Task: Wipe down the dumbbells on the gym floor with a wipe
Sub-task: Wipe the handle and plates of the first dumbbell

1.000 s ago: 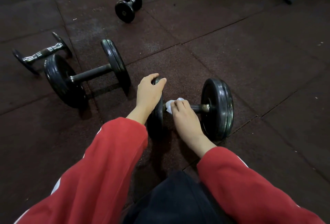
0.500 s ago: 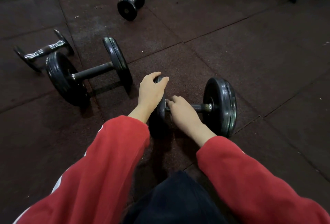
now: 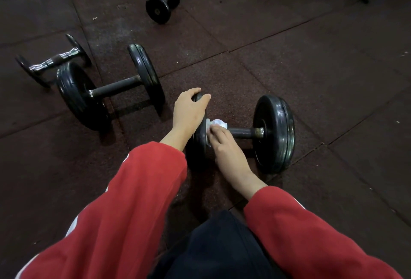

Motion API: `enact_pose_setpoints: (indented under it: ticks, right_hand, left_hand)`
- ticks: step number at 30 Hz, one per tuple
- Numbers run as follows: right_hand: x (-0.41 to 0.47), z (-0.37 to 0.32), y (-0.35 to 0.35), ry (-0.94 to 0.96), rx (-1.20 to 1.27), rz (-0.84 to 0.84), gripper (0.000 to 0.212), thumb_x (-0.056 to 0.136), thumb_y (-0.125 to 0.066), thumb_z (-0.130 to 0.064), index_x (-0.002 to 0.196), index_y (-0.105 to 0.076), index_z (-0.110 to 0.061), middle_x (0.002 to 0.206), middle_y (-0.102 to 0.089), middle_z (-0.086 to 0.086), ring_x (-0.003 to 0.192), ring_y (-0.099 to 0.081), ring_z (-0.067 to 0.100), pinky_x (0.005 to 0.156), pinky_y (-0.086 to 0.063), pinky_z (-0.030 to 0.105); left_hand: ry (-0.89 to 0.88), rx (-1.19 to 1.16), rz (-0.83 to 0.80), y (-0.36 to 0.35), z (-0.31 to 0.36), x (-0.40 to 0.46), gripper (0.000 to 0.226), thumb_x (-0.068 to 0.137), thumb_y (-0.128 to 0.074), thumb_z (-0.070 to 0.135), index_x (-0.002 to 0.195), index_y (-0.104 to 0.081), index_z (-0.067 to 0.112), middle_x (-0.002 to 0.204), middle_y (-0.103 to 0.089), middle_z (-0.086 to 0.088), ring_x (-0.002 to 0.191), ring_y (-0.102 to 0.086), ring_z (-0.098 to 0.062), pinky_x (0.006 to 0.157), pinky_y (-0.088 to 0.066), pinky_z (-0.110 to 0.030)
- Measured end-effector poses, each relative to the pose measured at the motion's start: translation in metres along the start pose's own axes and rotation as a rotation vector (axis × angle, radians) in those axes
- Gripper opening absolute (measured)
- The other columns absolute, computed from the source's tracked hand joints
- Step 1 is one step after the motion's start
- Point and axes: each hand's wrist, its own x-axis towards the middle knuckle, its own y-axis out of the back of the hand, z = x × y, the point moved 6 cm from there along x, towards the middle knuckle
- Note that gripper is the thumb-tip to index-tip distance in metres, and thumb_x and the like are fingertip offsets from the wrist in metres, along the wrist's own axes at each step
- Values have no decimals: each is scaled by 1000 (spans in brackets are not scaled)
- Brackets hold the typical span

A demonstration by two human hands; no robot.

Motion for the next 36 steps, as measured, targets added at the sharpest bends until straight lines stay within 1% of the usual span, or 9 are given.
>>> enact_pose_setpoints:
  ticks: [4,7,9,11,15,20,24,30,36]
  right_hand:
    - [-13,15,-8,15,-6,-32,47,81,-35,-11,114,-66,0,118,-65,16,113,-61,25,96,-46,24]
    - [-23,31,-11,-16,28,-25,55,91,-20,-24,140,-40,-6,149,-35,11,141,-28,20,111,-8,11]
    - [-24,38,-13,-71,25,37,47,96,-32,-15,142,-36,-8,151,-30,9,142,-23,20,108,-1,8]
    - [-19,40,-7,-159,31,134,45,90,-41,1,134,-47,-2,142,-43,19,133,-39,29,108,-20,18]
    - [-2,14,6,-106,124,95,41,68,-46,3,103,-66,9,99,-66,24,89,-67,38,72,-58,37]
    - [-7,14,9,-15,-73,113,45,72,-36,-5,102,-69,7,94,-69,17,86,-69,29,70,-58,28]
    - [-11,35,10,-164,-44,23,43,95,-26,-3,134,-43,3,136,-45,20,127,-40,30,106,-33,35]
    - [12,38,23,-262,3,-85,37,87,-40,5,117,-58,-5,121,-55,13,111,-48,30,93,-38,34]
    - [1,47,13,-349,-294,-100,28,96,-39,-9,121,-53,-13,112,-57,9,110,-51,24,93,-42,28]
  left_hand:
    - [2,0,-1,0,0,0,44,89,-55,33,130,-54,16,136,-50,-2,126,-45,-16,106,-32,-27]
    - [4,-4,-1,0,0,-1,44,89,-55,32,130,-53,17,137,-49,-2,127,-44,-16,103,-30,-23]
    - [4,-6,-1,0,0,-1,44,89,-55,32,130,-53,16,137,-49,-2,128,-43,-15,99,-29,-21]
    - [2,-9,0,0,0,0,44,89,-55,32,130,-53,16,137,-49,-2,127,-44,-16,100,-30,-21]
    - [9,-7,-3,0,-1,1,44,89,-55,32,130,-53,16,137,-49,-2,127,-43,-16,101,-30,-22]
    - [12,-19,1,-1,-2,0,44,88,-56,32,129,-54,17,135,-50,-2,124,-47,-17,107,-35,-30]
    - [7,-17,10,-1,-2,0,44,88,-57,33,128,-55,16,135,-51,-2,125,-46,-16,108,-36,-32]
    - [6,2,6,-1,-2,1,44,89,-56,32,130,-54,17,137,-49,-2,127,-43,-16,103,-31,-25]
    - [4,-6,11,0,-1,-1,43,88,-56,32,128,-55,16,135,-52,-3,127,-45,-17,108,-33,-29]
